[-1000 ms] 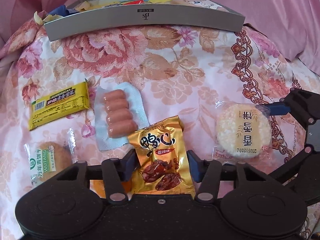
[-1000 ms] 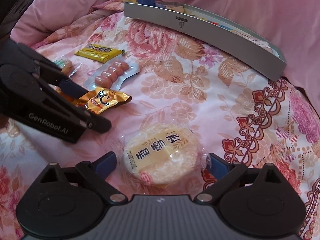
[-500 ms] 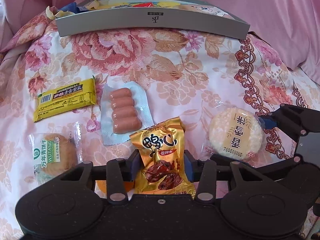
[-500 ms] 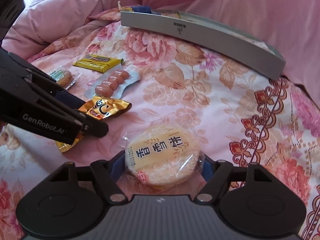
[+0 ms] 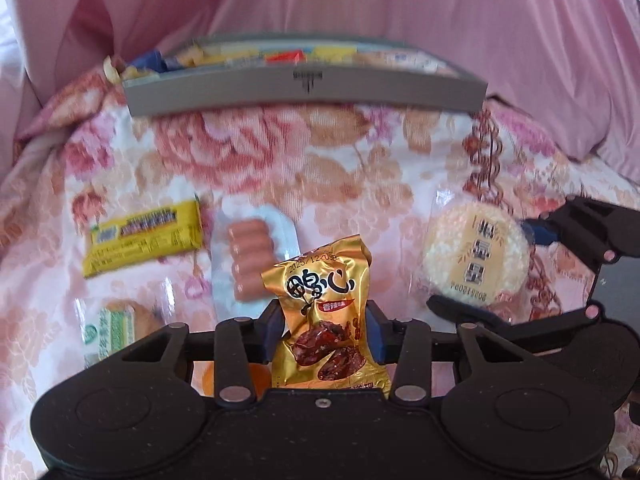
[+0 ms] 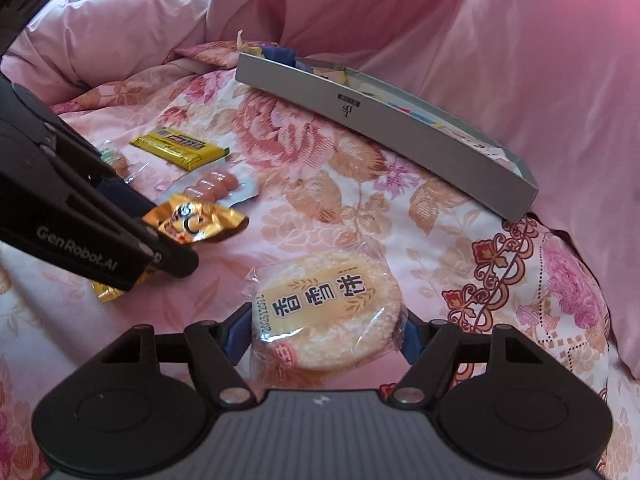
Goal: Organize snacks
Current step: 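Lift the duck-snack bag and rice cake and carry them over the tray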
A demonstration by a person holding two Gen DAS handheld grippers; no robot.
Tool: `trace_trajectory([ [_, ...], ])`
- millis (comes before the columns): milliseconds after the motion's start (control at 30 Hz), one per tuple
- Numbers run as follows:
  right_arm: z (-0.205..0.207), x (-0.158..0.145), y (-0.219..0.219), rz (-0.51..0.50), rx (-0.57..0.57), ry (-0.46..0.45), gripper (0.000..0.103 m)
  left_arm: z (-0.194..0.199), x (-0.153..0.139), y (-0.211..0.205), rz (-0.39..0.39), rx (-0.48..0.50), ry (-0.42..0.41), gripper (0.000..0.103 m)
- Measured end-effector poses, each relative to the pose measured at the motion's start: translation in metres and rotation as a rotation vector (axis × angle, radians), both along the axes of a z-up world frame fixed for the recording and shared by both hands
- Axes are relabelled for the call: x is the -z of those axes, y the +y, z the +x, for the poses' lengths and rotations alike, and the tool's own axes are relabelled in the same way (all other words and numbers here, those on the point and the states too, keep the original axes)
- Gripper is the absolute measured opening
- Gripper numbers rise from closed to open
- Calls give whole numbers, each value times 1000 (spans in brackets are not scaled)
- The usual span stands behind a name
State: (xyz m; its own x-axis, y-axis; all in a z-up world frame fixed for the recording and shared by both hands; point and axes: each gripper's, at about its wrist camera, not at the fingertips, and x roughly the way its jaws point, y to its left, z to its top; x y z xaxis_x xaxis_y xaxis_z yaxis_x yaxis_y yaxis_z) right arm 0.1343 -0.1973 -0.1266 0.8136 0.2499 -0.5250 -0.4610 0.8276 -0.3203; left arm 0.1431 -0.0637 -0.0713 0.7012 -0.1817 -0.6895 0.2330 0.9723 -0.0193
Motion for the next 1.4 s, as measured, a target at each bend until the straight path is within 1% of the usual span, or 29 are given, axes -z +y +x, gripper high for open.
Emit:
trace_trajectory([
  [133,-3,-5,-1,18,4,-43,75,-2,-9,4,-22,-38,-55,44],
  [267,-5,-12,-2,40,13,-99,75,1,-13,7,-34,-72,-59,44],
  [467,-1,-18,0,59,24,-150,75,8,-21,12,-67,-119,-70,44],
  [633,2,-24,7,56,-5,-207,75,17,-40,17,-86,-154,-103,44],
  [700,4,-27,7,71,-3,-221,75,23,-50,19,-105,-166,-125,45],
  [800,7,-32,6,95,9,-248,75,36,-65,21,-136,-187,-149,45],
  [1033,28,-54,5,157,34,-325,76,74,-100,25,-172,-237,-219,45],
  [1133,46,-66,7,186,42,-375,76,98,-113,29,-195,-264,-227,45],
  [1200,60,-75,6,217,47,-391,76,116,-119,31,-210,-281,-227,45],
  [1333,92,-85,6,260,65,-409,76,150,-125,28,-197,-298,-241,45],
  [1400,109,-88,6,278,74,-401,76,165,-124,26,-194,-303,-234,45],
])
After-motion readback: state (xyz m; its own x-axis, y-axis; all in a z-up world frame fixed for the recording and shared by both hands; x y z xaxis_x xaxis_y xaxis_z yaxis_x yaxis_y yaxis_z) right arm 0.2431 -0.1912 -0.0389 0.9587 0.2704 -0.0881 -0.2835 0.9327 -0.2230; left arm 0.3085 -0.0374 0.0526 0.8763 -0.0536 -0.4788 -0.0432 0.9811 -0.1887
